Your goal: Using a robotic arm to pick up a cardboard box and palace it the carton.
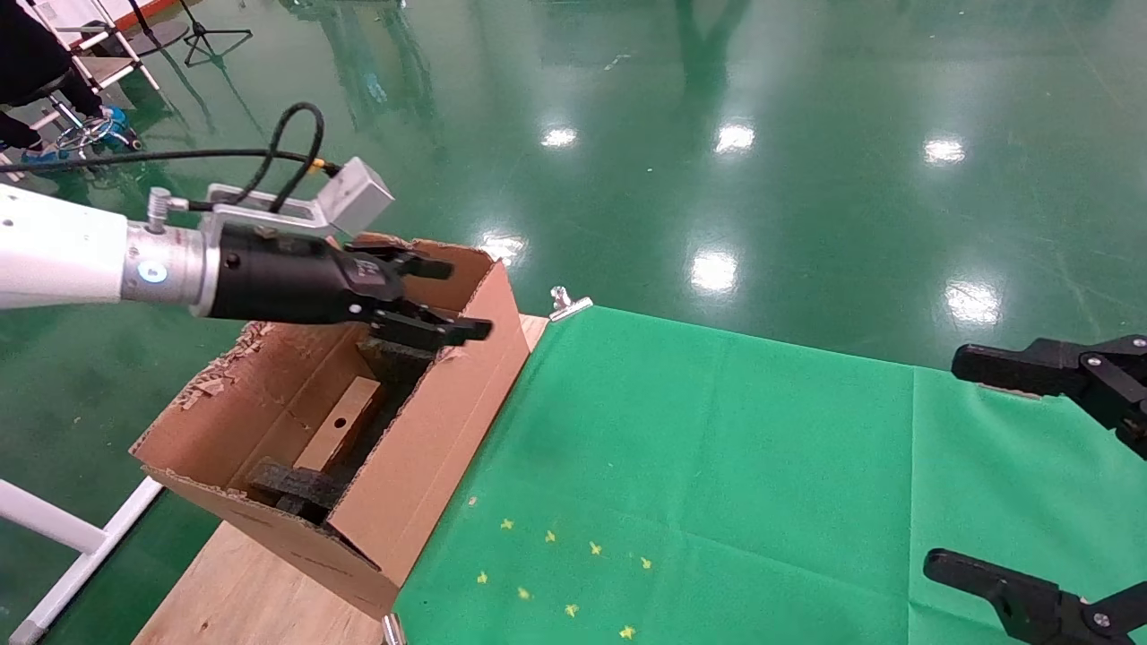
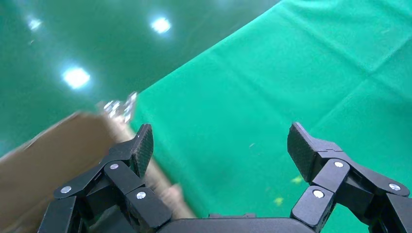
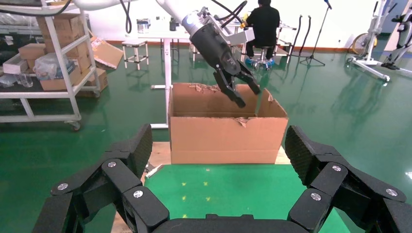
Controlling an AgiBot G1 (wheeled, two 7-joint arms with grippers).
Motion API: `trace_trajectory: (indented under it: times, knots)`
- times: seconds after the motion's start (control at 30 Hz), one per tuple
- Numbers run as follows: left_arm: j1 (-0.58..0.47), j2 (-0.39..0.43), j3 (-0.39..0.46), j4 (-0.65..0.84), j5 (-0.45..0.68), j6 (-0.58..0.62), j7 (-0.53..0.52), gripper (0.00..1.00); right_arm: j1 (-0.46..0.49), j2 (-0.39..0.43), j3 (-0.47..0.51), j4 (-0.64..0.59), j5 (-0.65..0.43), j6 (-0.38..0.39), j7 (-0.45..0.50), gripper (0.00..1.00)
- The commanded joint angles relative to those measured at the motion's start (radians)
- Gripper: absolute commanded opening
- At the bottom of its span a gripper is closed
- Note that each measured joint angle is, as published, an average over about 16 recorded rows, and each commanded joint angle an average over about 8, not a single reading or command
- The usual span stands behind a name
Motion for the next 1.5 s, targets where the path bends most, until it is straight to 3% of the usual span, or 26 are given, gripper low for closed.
trace_trajectory:
  times: [0.03,1.23,1.5]
  knots:
    - [0.030,0.000,-0.031,-0.028,-0.020,0.009,0.008,1.00,0.000,0.000,0.000,0.000,0.000,0.000,0.000,1.00]
    - [0.570,0.004,-0.581,-0.534,-0.373,0.166,0.143,1.00,0.000,0.000,0.000,0.000,0.000,0.000,0.000,1.00]
    - [0.655,0.004,-0.668,-0.614,-0.428,0.192,0.163,1.00,0.000,0.000,0.000,0.000,0.000,0.000,0.000,1.00]
